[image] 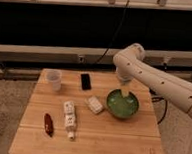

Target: Push the eraser across the table

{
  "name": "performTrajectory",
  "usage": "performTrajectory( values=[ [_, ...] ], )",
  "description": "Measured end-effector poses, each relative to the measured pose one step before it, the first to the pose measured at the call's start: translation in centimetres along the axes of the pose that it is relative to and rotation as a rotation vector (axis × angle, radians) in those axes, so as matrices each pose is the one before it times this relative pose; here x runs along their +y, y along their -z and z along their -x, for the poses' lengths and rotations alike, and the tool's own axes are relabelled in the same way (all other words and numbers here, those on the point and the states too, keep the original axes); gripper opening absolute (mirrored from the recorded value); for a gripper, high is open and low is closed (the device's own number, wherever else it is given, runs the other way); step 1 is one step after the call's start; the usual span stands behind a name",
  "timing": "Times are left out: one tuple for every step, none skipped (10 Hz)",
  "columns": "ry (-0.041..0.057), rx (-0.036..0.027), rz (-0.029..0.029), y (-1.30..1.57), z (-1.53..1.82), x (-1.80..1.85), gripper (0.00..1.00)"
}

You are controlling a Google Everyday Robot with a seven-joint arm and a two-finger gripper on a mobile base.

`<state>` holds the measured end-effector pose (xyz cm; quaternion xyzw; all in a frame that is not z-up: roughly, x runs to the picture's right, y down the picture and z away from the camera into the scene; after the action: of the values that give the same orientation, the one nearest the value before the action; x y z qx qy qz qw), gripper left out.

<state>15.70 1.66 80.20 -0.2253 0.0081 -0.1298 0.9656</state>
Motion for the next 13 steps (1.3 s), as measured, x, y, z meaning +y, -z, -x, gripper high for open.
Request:
performTrajectory(
  values=[
    [0.00341, 0.00003, -0.00172, -0.065, 0.156, -0.154, 0.8],
    [0.00509, 0.00035, -0.00124, -0.127, 0.101, -0.226, 0.8],
    [0.0067, 0.0, -0.00091, -0.102, 0.211, -0.198, 0.8],
    [0.00645, -0.00099, -0.00169, -0.067, 0.226, -0.224, 0.8],
    [0.00766, 0.00008, -0.00322, -0.162, 0.138, -0.389, 0.8],
    [0.004, -0.00005, -0.00119, -0.078, 0.121, -0.175, 0.8],
    [0.0047, -0.00073, -0.00143, -0.097, 0.168, -0.168, 0.8],
    [0.00612, 0.00011, -0.00188, -0.097, 0.182, -0.203, 0.8],
    [0.00507, -0.00022, -0.00169, -0.077, 0.172, -0.175, 0.8],
    [0.00581, -0.00071, -0.0022, -0.094, 0.181, -0.199, 0.8],
    [0.00488, -0.00046, -0.00231, -0.156, 0.066, -0.262, 0.8],
    [0.00646, -0.00044, -0.00211, -0.121, 0.205, -0.254, 0.8],
    [0.00515, 0.00028, -0.00159, -0.137, 0.121, -0.186, 0.8]
  ],
)
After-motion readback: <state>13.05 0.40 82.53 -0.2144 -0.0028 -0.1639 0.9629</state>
